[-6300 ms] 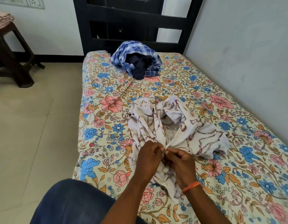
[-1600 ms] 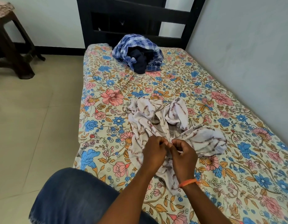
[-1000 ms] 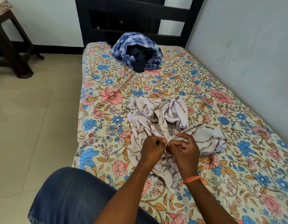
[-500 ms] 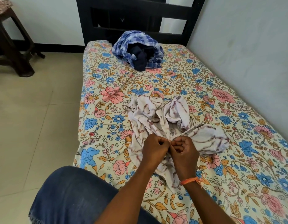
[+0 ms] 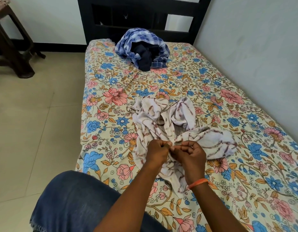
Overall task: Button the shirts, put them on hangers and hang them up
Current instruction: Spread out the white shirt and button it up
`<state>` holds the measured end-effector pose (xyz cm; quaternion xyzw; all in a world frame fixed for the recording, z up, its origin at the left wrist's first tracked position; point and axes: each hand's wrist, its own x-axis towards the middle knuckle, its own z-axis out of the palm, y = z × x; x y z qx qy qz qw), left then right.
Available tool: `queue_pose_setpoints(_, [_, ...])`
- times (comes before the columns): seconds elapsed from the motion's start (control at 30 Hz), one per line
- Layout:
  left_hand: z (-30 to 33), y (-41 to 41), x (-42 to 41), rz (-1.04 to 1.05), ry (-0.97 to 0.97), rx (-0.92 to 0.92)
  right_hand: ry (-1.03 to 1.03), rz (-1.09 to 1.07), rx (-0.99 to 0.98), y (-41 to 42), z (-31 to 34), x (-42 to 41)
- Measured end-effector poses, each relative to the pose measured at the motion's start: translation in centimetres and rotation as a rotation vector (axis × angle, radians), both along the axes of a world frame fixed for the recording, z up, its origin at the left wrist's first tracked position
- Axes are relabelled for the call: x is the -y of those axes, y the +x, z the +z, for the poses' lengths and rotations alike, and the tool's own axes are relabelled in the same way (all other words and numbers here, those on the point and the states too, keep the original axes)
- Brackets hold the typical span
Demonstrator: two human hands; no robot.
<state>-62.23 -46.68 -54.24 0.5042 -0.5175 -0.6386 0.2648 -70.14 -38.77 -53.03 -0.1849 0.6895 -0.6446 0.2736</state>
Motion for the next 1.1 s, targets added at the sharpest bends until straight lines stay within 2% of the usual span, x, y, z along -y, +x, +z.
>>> queue_pose_setpoints(0.13, [-0.2, 0.0, 0.1, -0.023, -0.014, 0.003, -0.002, 0.034, 0.046, 0.0, 0.0, 0.1])
queue_pose_setpoints(0.3, [-0.3, 0.2, 0.2, -0.041, -0.002, -0.051, -0.069, 0.025, 0.303, -0.1, 0.2, 0.2])
queue_pose_setpoints(0.4, [0.0, 0.2, 0.1, -0.076, -0.052, -0.027, -0.079, 0.065, 0.352, -0.7, 0.0, 0.0])
queue_pose_setpoints(0.43, [0.2, 0.3, 0.0, -0.111, -0.145, 0.070, -0.059, 0.060, 0.307, -0.9, 0.1, -0.1])
queue_pose_setpoints(0.53, [0.7, 0.5, -1.0, -0.196, -0.626, 0.505, 0.049, -0.068, 0.058, -2.1, 0.4, 0.1])
queue_pose_setpoints(0.57, [0.7, 0.6, -1.3, -0.264, -0.751, 0.582, 0.104, -0.112, -0.036, -2.8, 0.4, 0.4])
queue_pose_setpoints(0.67, [0.5, 0.4, -1.9, -0.431, -1.039, 0.650, 0.303, -0.098, -0.246, -4.7, 0.5, 1.3])
queue_pose_setpoints(0.77, [0.5, 0.1, -2.0, -0.513, -1.146, 0.638, 0.354, -0.073, -0.279, -5.6, -0.2, 1.7])
queue_pose_setpoints(0.83, [0.1, 0.0, -1.9, -0.501, -1.016, 0.552, 0.333, -0.117, -0.264, -5.9, -0.6, 1.5])
queue_pose_setpoints(0.93, [-0.4, -0.3, -1.4, -0.340, -0.750, 0.352, 0.199, -0.180, 0.006, -5.6, -0.9, 0.8])
queue_pose_setpoints(0.97, [-0.2, -0.6, -1.2, -0.284, -0.670, 0.318, 0.160, -0.200, 0.040, -5.5, -1.1, 0.6])
queue_pose_setpoints(1.1, [-0.1, -1.3, 0.5, -0.060, -0.297, 0.218, 0.064, -0.260, -0.011, -5.1, -0.9, 0.5])
